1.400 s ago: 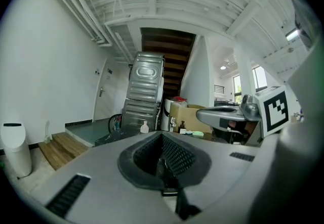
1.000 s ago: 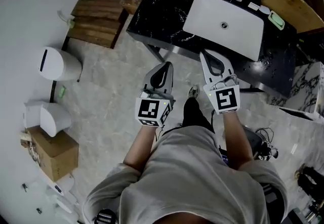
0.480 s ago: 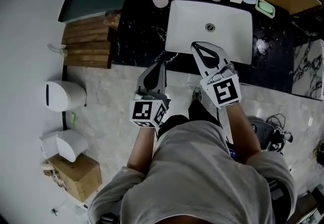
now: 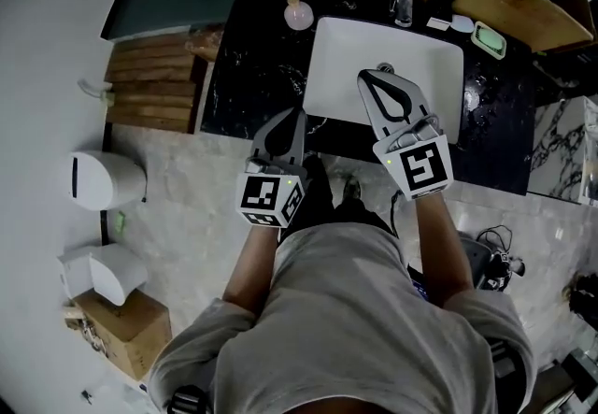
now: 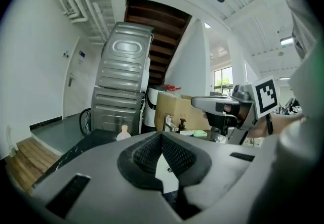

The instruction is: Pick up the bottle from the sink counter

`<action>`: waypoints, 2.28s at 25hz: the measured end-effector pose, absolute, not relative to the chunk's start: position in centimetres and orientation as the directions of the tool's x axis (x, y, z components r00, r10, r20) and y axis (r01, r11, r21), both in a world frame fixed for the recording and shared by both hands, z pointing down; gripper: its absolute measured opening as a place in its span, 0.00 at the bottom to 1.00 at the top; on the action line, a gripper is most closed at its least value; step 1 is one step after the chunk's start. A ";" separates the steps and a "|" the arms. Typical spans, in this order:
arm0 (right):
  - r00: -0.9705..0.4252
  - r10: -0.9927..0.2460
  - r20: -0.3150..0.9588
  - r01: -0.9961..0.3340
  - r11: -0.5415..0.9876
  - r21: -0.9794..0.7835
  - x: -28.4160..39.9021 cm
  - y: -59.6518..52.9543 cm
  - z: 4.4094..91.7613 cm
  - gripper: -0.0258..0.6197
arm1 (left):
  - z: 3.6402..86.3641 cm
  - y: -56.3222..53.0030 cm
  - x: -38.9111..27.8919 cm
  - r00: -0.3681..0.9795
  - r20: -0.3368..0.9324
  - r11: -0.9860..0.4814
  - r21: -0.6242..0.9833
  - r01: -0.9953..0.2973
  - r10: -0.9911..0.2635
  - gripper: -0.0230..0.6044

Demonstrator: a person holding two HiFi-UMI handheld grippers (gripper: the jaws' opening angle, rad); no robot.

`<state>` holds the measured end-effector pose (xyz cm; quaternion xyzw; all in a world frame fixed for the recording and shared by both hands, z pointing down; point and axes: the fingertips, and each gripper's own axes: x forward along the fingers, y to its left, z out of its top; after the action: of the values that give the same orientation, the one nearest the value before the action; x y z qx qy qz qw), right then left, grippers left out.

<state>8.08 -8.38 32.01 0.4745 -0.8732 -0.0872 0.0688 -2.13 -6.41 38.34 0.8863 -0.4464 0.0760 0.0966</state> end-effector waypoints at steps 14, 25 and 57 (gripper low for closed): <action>-0.524 -0.849 0.069 -0.808 0.521 0.275 4.9 -17.8 31.4 0.05 | 38.3 -15.0 -3.6 0.657 0.209 -0.647 0.125 -0.752 -0.724 0.05; -0.515 -0.836 0.192 -0.827 0.543 0.146 1.4 -23.5 37.9 0.05 | 41.3 -19.6 -7.2 0.635 0.256 -0.612 0.171 -0.772 -0.729 0.05; -0.376 -0.886 0.270 -0.909 0.410 0.080 -0.1 -33.0 48.0 0.05 | 49.4 -31.9 -7.6 0.734 0.337 -0.700 0.240 -0.672 -0.589 0.05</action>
<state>-0.11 -33.00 48.04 0.5418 -0.8284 0.0410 0.1363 -7.57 -31.86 49.37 0.9144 -0.3449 0.1179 0.1759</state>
